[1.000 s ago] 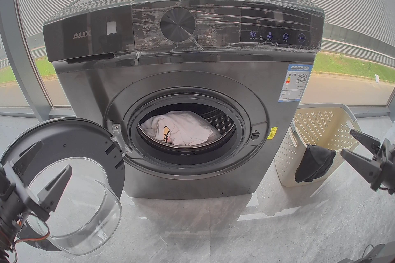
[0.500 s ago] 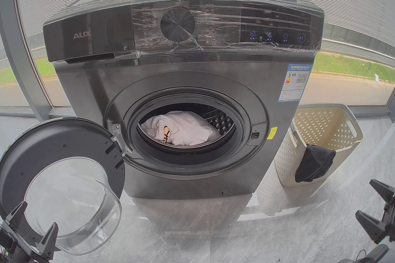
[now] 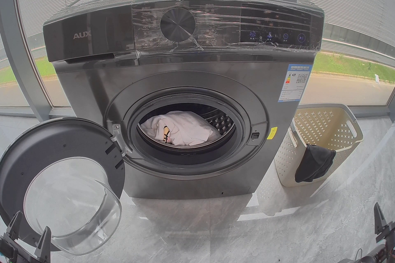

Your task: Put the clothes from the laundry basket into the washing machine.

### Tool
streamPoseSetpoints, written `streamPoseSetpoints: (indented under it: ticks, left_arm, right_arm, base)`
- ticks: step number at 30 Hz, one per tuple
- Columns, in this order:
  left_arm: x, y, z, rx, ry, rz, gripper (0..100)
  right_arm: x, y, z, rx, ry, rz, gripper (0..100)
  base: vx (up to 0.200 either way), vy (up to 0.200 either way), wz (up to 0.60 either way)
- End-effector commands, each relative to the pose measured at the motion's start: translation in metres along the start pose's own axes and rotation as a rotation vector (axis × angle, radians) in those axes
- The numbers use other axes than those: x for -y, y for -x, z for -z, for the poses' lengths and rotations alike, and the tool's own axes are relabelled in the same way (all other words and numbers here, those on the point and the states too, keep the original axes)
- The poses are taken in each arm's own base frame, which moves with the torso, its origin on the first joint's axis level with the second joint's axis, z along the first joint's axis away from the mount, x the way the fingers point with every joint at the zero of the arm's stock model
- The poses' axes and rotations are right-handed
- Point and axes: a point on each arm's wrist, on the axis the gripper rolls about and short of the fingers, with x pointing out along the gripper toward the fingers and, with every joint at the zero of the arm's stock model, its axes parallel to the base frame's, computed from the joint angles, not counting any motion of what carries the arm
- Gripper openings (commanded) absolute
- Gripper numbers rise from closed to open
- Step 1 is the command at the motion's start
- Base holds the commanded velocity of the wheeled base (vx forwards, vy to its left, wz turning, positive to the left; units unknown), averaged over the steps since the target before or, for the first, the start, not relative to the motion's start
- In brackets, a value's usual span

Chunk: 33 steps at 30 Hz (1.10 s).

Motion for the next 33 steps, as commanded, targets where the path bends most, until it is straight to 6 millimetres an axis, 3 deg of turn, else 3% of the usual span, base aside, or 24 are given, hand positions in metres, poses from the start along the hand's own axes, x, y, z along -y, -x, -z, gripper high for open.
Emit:
streamPoseSetpoints:
  ticks: [1,7,33]
  left_arm:
    - [-0.0002,0.0023,0.0026,0.014,0.006,-0.01,100]
    - [-0.0001,0.0024,0.0025,0.012,0.004,-0.009,100]
    - [0.0,0.0024,0.0024,0.013,0.003,-0.006,100]
  right_arm:
    - [0.0011,0.0034,0.001,0.028,0.023,0.043,100]
    - [-0.0007,0.0041,0.0016,0.041,0.053,-0.056,100]
    - [-0.0008,0.004,0.0017,0.042,0.059,-0.058,100]
  base:
    - [0.0,0.0,0.0]
    - [0.0,-0.1,0.0]
    - [0.0,-0.2,0.0]
